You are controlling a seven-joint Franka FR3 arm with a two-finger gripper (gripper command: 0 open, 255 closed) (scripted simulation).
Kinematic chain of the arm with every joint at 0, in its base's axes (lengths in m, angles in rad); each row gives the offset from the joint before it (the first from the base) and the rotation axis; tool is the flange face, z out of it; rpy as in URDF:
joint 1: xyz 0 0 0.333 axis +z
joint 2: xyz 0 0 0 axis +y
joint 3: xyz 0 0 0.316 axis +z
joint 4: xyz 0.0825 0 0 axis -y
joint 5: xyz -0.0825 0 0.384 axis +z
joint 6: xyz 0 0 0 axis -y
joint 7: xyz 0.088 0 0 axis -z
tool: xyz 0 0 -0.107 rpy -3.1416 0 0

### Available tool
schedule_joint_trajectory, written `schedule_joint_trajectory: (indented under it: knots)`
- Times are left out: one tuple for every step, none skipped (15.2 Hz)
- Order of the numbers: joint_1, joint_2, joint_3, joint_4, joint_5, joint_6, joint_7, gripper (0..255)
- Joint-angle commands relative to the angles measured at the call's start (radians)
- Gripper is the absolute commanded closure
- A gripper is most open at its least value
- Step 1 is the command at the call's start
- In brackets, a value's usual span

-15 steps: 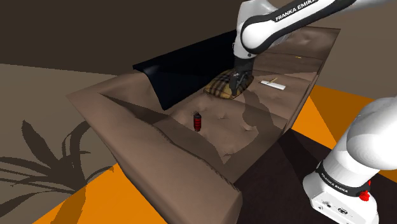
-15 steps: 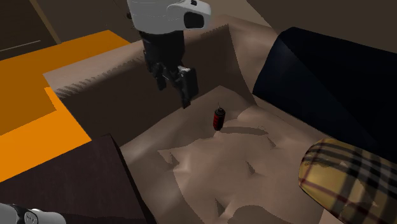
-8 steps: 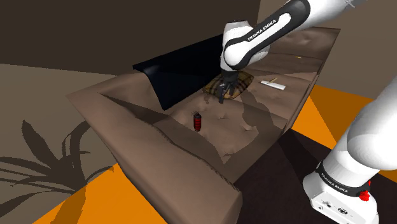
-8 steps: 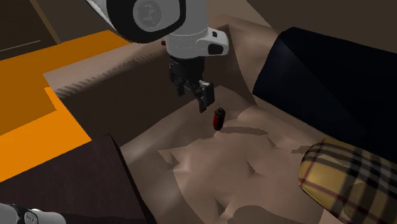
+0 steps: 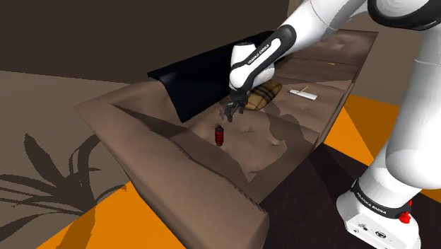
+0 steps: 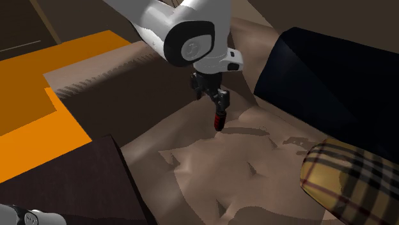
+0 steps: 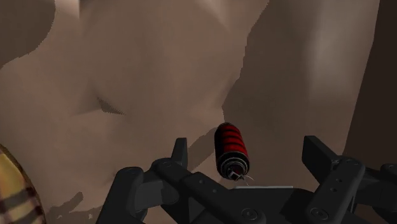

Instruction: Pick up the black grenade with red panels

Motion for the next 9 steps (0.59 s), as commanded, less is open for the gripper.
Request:
schedule_joint_trajectory:
  knots:
    - [0.002, 0.084, 0.004, 0.063, 0.007, 0.027, -0.001, 0]
    - [0.003, 0.122, 0.006, 0.096, 0.01, 0.036, -0.002, 0]
    - [0.004, 0.161, 0.008, 0.13, 0.012, 0.043, -0.003, 0]
    - [0.004, 0.2, 0.01, 0.165, 0.015, 0.05, -0.003, 0]
    - [0.005, 0.239, 0.012, 0.202, 0.017, 0.055, -0.004, 0]
    - [0.006, 0.278, 0.014, 0.24, 0.018, 0.058, -0.004, 0]
    - [0.007, 0.317, 0.016, 0.28, 0.02, 0.061, -0.004, 0]
    - [0.008, 0.357, 0.018, 0.322, 0.021, 0.062, -0.004, 0]
    - [0.009, 0.396, 0.02, 0.365, 0.022, 0.061, -0.004, 0]
